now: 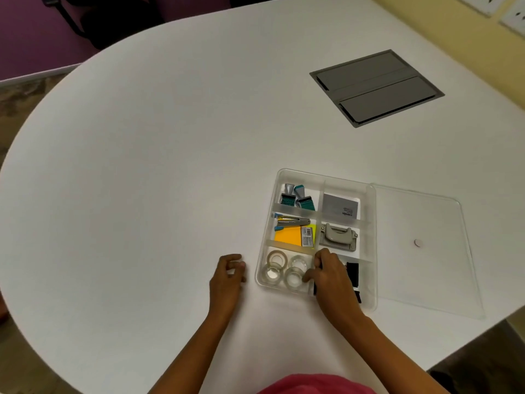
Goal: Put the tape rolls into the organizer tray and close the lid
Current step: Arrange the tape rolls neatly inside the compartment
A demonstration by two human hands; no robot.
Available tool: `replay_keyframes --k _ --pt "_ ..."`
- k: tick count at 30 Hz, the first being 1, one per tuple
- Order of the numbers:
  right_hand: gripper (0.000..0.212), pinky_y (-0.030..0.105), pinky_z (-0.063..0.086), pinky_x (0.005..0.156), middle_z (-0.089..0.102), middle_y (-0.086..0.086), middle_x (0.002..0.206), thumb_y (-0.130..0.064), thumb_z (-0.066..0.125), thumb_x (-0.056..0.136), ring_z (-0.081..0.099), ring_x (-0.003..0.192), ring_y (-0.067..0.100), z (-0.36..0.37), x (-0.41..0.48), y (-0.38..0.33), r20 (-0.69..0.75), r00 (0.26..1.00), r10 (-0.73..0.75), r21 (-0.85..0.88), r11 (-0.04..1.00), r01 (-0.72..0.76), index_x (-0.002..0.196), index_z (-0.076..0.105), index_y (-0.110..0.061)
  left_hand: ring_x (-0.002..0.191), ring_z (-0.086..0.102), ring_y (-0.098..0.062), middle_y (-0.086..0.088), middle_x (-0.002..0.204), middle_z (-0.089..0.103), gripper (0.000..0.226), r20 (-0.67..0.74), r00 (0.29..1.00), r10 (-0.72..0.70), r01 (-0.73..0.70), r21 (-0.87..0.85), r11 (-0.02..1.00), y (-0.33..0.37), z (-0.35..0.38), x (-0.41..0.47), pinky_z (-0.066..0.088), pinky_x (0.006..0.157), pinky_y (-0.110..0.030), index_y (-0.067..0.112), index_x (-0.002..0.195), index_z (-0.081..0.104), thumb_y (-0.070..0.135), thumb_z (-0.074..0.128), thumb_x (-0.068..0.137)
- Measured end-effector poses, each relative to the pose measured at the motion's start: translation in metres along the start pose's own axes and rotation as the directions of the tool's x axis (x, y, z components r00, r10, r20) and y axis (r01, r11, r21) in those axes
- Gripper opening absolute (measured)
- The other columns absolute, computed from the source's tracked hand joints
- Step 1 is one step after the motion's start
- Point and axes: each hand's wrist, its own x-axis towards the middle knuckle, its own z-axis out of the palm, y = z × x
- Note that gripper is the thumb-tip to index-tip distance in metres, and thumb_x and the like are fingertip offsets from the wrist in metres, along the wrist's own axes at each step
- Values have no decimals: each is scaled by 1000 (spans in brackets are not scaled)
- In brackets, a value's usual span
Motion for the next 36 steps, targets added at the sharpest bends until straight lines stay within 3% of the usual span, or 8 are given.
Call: replay_keyframes --k 4,8,10,14,17,21,30,36 --pt "30 33 49 52 61 14 82 0 92 48 59 72 30 3 -6 -7 -13 996 -92 -100 991 90 67 72 -12 63 61 -13 6 82 64 3 63 996 -66 64 38 997 8 16 -6 50 57 -22 26 90 59 26 59 92" --pt "37 32 50 52 62 13 83 0 93 41 60 71 28 9 -9 -7 29 994 -104 -189 976 107 69 74 -17 57 59 -14 3 76 63 6 44 996 -74 72 48 996 9 21 -11 48 47 -17 22 86 58 25 62 91" --pt "37 33 52 54 63 14 86 -1 93 45 61 75 29 11 -10 -7 5 998 -69 -227 972 69 74 74 -15 56 58 -13 3 77 62 9 49 996 -69 66 62 996 11 22 -13 48 47 -18 23 83 57 24 62 91" --pt "40 34 55 58 64 19 95 -7 92 52 62 81 33 16 -8 -3 -32 999 11 -210 978 -17 87 73 -11 66 61 -20 7 83 62 8 44 996 -73 64 163 984 9 23 -14 54 75 -40 25 85 57 29 60 91" --pt "42 33 55 58 63 18 95 -9 91 57 61 81 31 18 -5 -1 -35 999 34 -170 985 -39 93 70 -9 83 66 -26 10 85 62 10 17 997 -73 68 218 974 12 23 -17 52 84 -43 31 83 55 31 60 92" --pt "32 41 54 63 59 23 97 -4 82 70 57 84 36 19 2 -1 -49 996 70 -85 994 -74 97 66 -4 89 67 -26 9 88 62 16 10 997 -70 65 252 966 15 23 -20 51 85 -42 34 79 52 30 58 93" --pt "18 35 51 83 52 20 130 -10 75 80 52 111 33 19 17 -8 -12 999 43 -265 963 -45 96 71 -5 88 67 -24 9 88 62 20 8 998 -55 50 314 948 15 22 -19 49 83 -38 34 75 49 33 58 92" --pt "13 25 42 86 42 8 136 -15 62 90 44 111 21 24 16 -6 -22 998 55 -224 973 -58 98 68 -8 86 66 -22 13 84 59 21 -13 1000 -22 25 354 935 13 24 -20 45 76 -33 35 74 46 35 56 93"
